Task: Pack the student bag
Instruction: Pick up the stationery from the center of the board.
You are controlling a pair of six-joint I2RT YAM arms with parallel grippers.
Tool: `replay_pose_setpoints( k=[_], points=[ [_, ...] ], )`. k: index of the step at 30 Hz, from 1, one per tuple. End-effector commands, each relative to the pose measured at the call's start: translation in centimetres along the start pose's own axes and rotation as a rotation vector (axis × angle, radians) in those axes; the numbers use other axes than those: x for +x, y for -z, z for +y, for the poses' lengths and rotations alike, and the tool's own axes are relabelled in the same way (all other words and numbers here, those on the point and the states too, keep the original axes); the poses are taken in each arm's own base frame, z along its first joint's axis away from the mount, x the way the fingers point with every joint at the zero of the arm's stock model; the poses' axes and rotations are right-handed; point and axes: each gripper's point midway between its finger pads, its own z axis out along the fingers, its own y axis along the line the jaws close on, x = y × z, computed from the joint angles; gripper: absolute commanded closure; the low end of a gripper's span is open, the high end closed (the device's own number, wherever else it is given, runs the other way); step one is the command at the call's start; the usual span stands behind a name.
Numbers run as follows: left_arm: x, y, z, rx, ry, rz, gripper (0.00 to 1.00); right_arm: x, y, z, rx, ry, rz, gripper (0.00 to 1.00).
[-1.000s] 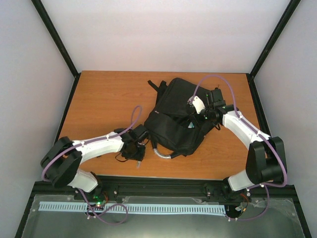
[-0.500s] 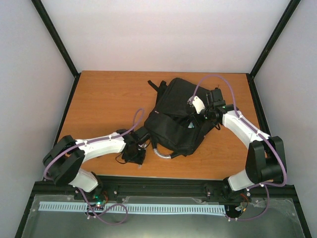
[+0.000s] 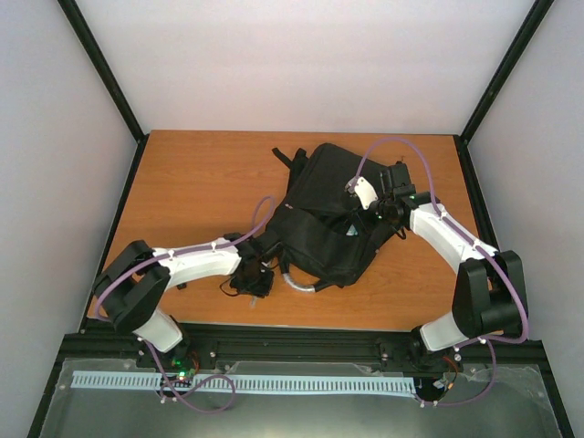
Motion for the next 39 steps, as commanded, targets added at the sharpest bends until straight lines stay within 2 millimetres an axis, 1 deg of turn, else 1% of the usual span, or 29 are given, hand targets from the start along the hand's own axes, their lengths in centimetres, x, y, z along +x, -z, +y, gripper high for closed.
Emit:
replay_pose_setpoints(
  k=[1, 4, 7, 8, 11, 14, 16, 19, 21, 23, 25, 26, 28, 31, 33, 34, 35, 36, 39],
  points=[
    [-1.6, -0.3, -0.7, -0.017, -0.030, -0.040, 0.75, -1.6, 0.4, -0.2, -0.007, 0.020, -0.044, 0.97],
    [-1.6, -0.7, -0.8, -0.016, -0.029, -0.030, 0.82, -1.6, 0.5, -0.2, -0.006, 0.021, -0.045, 0.97],
    [-1.4, -0.6, -0.5, -0.029, -0.019, -0.028, 0.89, -1.6, 0.5, -0.2, -0.006, 0.020, -0.045, 0.97],
    [-1.4, -0.5, -0.3, -0.037, -0.015, -0.031, 0.94, -1.6, 0.4, -0.2, -0.007, 0.021, -0.045, 0.97],
    [-1.2, 0.6, 0.3, -0.059, -0.005, -0.041, 0.98, -1.6, 0.4, -0.2, -0.009, 0.018, -0.046, 0.97],
    [-1.0, 2.8, 0.6, -0.054, -0.001, -0.074, 0.99, -1.6, 0.4, -0.1, -0.013, 0.018, -0.047, 0.97],
    [-1.0, 4.7, 0.3, -0.024, -0.004, -0.099, 0.99, -1.9, 0.7, 0.0, -0.013, 0.019, -0.056, 0.97],
    [-1.5, 8.2, -2.0, 0.112, -0.054, -0.156, 0.99, -2.4, 1.4, 0.3, -0.013, 0.024, -0.081, 0.97],
    [-2.4, 11.4, -3.8, 0.218, -0.095, -0.244, 0.99, -2.8, 2.0, 0.4, -0.003, 0.033, -0.100, 0.97],
    [-3.7, 14.1, -5.4, 0.297, -0.128, -0.330, 0.99, -3.1, 2.4, 0.3, 0.015, 0.043, -0.110, 0.97],
    [-5.3, 15.7, -7.0, 0.344, -0.156, -0.380, 0.99, -3.2, 2.6, 0.2, 0.029, 0.051, -0.117, 0.97],
    [-6.4, 16.6, -8.1, 0.363, -0.175, -0.399, 0.99, -3.2, 2.7, 0.2, 0.034, 0.053, -0.120, 0.97],
    [-8.3, 16.7, -9.8, 0.377, -0.195, -0.402, 0.99, -3.4, 3.1, 0.2, 0.043, 0.059, -0.129, 0.97],
    [-11.2, 16.0, -12.0, 0.380, -0.209, -0.405, 0.99, -4.0, 4.0, 0.1, 0.070, 0.075, -0.150, 0.97],
    [-12.7, 15.6, -13.5, 0.397, -0.227, -0.401, 0.99, -4.4, 4.6, 0.2, 0.083, 0.081, -0.165, 0.97],
    [-13.3, 14.8, -14.1, 0.396, -0.234, -0.387, 0.99, -4.5, 4.8, 0.2, 0.088, 0.085, -0.170, 0.97],
    [-13.9, 15.2, -14.7, 0.408, -0.243, -0.395, 0.99, -4.5, 4.9, 0.2, 0.092, 0.087, -0.173, 0.97],
    [-14.6, 14.3, -15.3, 0.406, -0.252, -0.376, 0.99, -4.4, 4.9, 0.2, 0.092, 0.090, -0.173, 0.97],
    [-16.4, 13.2, -16.7, 0.402, -0.278, -0.351, 0.99, -4.3, 4.7, 0.2, 0.088, 0.089, -0.166, 0.97]
  ],
)
